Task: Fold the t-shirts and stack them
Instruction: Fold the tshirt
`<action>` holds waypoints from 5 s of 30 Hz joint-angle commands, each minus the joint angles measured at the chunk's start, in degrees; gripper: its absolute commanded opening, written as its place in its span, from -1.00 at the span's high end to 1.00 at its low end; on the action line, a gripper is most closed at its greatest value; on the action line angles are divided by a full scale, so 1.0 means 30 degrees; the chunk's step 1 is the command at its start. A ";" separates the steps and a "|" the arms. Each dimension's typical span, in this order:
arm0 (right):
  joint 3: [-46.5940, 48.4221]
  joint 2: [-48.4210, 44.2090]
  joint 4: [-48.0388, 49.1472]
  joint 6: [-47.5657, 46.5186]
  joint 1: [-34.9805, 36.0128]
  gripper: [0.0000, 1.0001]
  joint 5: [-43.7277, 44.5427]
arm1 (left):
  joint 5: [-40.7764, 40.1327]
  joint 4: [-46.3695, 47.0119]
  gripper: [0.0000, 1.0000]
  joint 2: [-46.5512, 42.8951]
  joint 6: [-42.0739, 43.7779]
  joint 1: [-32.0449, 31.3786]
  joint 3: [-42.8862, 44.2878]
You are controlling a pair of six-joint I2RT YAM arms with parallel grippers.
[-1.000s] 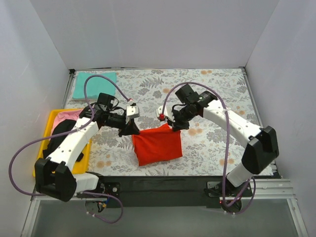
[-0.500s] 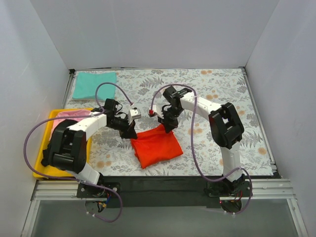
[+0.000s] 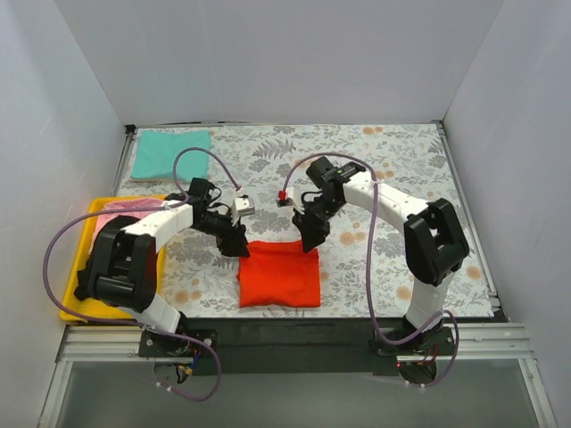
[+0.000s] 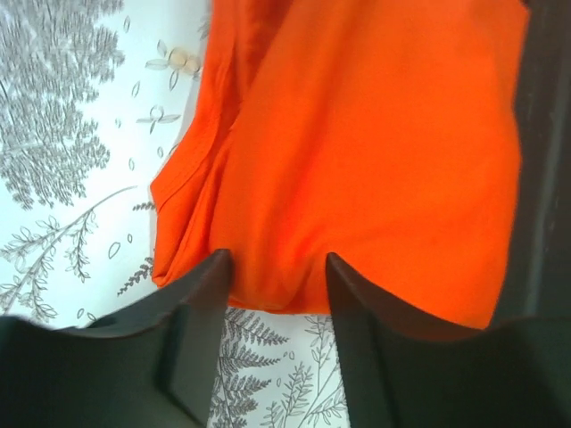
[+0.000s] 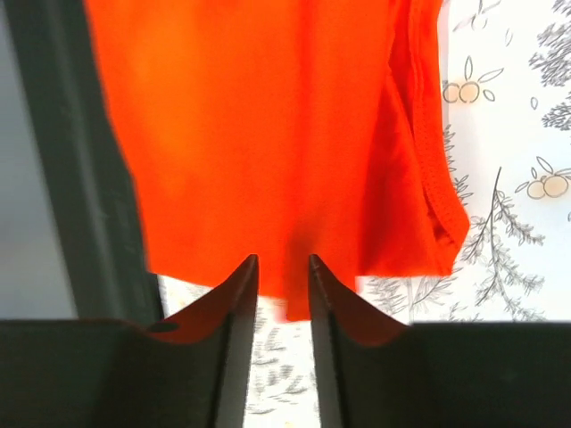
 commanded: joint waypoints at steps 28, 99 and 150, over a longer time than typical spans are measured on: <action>0.5218 0.6658 0.4612 0.9638 -0.0849 0.78 -0.7073 | -0.2696 0.7447 -0.20 -0.1960 -0.4362 -0.4955 -0.1251; 0.8292 0.3738 0.3968 0.8614 -0.3009 0.41 -0.0717 | -0.5128 0.9442 0.14 -0.5640 -1.0380 -0.2937 -0.1282; -0.4066 -0.2187 0.9738 1.5963 -0.2050 -0.22 -0.8009 | 0.4073 0.7092 -0.23 -0.2070 -2.6593 -0.1379 -0.1208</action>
